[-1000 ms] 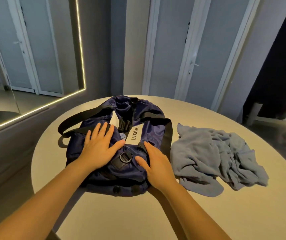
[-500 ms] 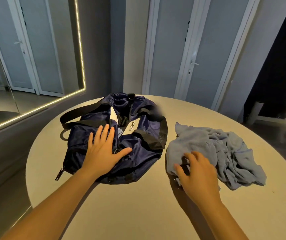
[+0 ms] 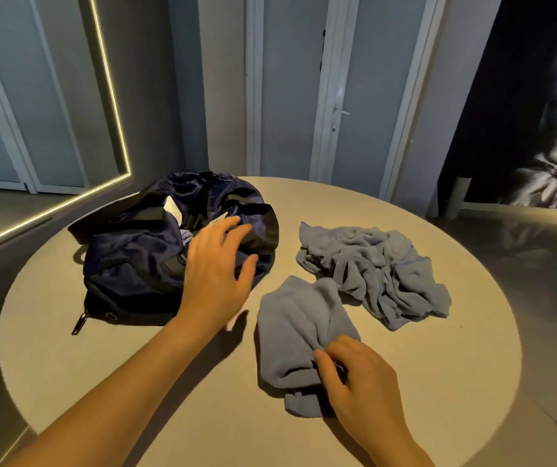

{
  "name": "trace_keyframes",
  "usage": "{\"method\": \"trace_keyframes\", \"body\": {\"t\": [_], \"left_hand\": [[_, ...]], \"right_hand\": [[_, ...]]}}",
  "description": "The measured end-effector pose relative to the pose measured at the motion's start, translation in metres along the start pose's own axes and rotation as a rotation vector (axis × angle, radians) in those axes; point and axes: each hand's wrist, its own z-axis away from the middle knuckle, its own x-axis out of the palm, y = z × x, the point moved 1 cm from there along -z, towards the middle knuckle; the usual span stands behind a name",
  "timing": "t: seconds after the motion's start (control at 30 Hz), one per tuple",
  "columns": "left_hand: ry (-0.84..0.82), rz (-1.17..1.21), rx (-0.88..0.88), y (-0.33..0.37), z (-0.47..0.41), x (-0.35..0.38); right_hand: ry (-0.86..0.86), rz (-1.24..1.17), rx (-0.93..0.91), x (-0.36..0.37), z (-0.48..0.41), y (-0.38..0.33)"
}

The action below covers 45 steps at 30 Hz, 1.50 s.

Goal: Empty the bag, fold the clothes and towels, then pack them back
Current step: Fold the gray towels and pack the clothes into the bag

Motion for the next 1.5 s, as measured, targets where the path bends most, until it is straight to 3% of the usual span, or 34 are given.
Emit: {"method": "trace_keyframes", "body": {"t": [0.07,0.2,0.27,0.37,0.47,0.63,0.8,0.9,0.97,1.03,1.1,1.2,1.37,1.5], "left_hand": [[-0.236,0.093,0.061,0.032,0.002,0.016],[-0.788,0.103,-0.325,0.045,0.004,0.058],[-0.905,0.091,-0.407,0.038,0.006,0.071],[-0.935,0.014,-0.426,0.03,0.01,0.072],[-0.971,0.132,-0.469,0.028,0.012,0.063],[-0.832,0.342,-0.488,0.036,0.006,0.032],[-0.725,0.603,-0.33,0.062,-0.014,-0.019],[-0.725,0.632,-0.197,0.074,-0.02,-0.042],[-0.757,0.617,-0.101,0.081,-0.025,-0.056],[-0.773,0.59,-0.029,0.089,-0.031,-0.069],[-0.756,0.581,0.016,0.096,-0.039,-0.079],[-0.685,0.551,0.028,0.1,-0.048,-0.087],[-0.66,0.605,-0.189,0.093,-0.057,-0.096],[-0.749,0.719,-0.308,0.076,-0.056,-0.114]], "right_hand": [[0.005,-0.04,0.018,-0.002,0.006,0.001],[-0.016,-0.104,0.069,-0.005,0.01,0.003],[0.014,-0.138,0.093,-0.005,0.011,0.004],[0.072,-0.134,0.115,-0.005,0.012,0.004],[0.145,-0.142,0.173,-0.004,0.012,0.006],[0.257,-0.258,0.235,-0.007,0.011,0.008],[0.291,-0.355,0.229,-0.012,0.013,0.0],[0.366,-0.438,0.218,-0.029,0.009,-0.008],[0.39,-0.474,0.111,-0.053,-0.004,-0.024],[0.268,-0.592,0.027,-0.082,-0.026,-0.046],[0.01,-0.738,0.037,-0.107,-0.048,-0.064],[-0.285,-0.719,0.075,-0.127,-0.07,-0.078],[-0.333,-0.489,0.06,-0.153,-0.092,-0.089],[-0.316,-0.547,0.06,-0.18,-0.112,-0.091]]}}
